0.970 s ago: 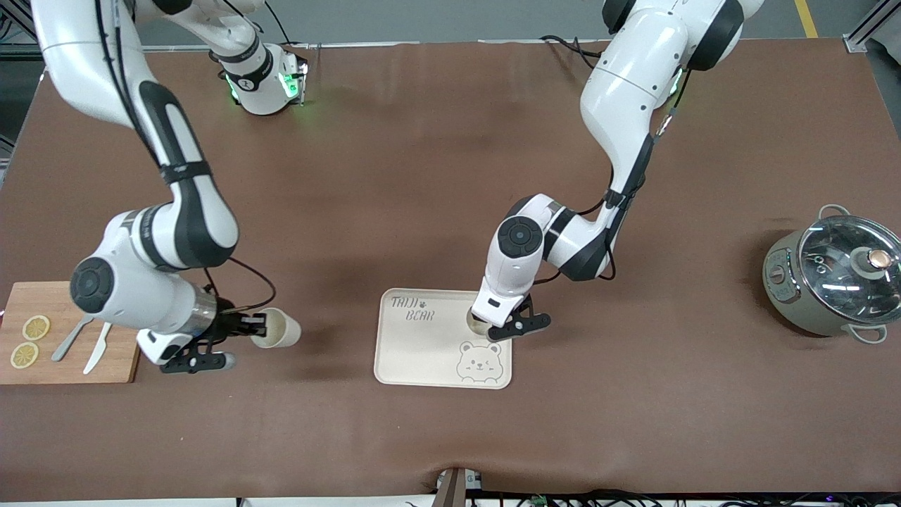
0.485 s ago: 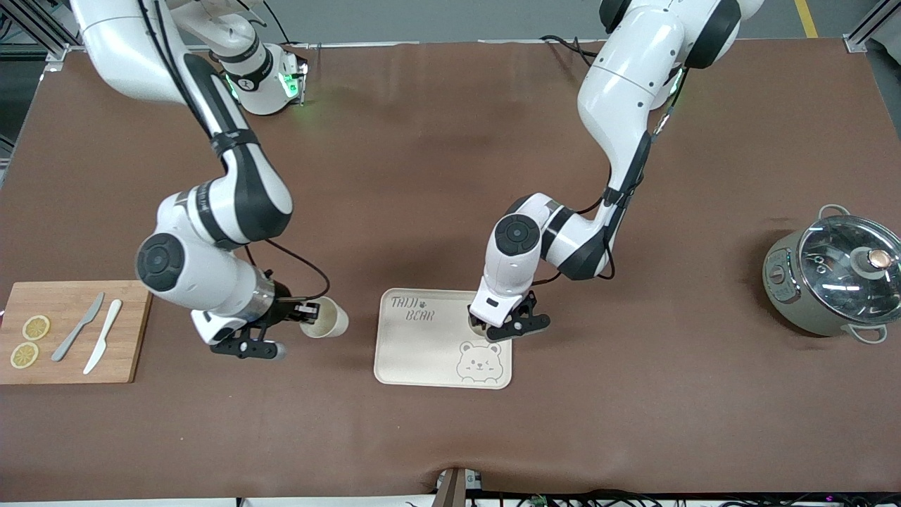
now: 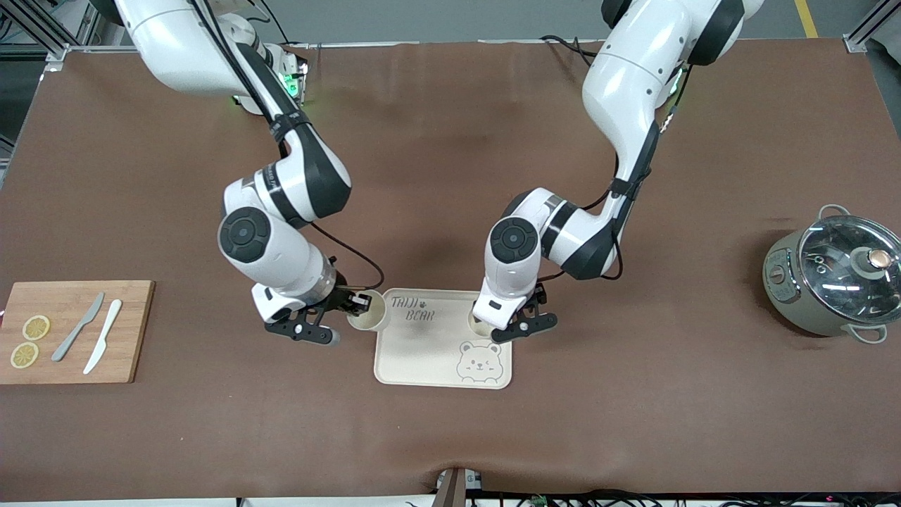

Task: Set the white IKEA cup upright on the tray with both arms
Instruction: 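Lower the cups upright onto the tray and open both grippers, then raise the left gripper away while the right gripper releases its cup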

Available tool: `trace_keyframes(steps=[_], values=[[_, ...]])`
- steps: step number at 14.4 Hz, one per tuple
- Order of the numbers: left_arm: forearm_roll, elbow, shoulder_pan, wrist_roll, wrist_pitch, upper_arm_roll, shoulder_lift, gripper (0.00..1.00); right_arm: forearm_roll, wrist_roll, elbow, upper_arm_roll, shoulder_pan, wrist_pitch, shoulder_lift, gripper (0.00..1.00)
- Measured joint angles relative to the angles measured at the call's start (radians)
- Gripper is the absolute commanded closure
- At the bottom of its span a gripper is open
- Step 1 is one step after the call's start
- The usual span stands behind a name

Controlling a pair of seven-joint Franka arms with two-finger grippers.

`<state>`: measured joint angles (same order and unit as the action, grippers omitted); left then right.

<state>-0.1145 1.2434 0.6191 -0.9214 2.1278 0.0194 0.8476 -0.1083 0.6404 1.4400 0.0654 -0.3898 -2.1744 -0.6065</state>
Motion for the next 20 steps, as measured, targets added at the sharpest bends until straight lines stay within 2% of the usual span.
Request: trace_keyframes(steps=[6, 11, 20], values=[[0.02, -0.008, -0.038, 0.077, -0.158, 0.001, -0.096, 0.0, 0.027, 0.099, -0.012, -0.003, -0.035, -0.111, -0.08, 1.0], [0.039, -0.008, -0.159, 0.23, -0.232, 0.006, -0.196, 0.0, 0.115, 0.217, -0.016, -0.004, -0.085, -0.168, -0.132, 1.0], [0.077, -0.005, -0.363, 0.499, -0.282, 0.008, -0.258, 0.0, 0.13, 0.269, -0.017, -0.007, -0.115, -0.26, -0.189, 1.0]])
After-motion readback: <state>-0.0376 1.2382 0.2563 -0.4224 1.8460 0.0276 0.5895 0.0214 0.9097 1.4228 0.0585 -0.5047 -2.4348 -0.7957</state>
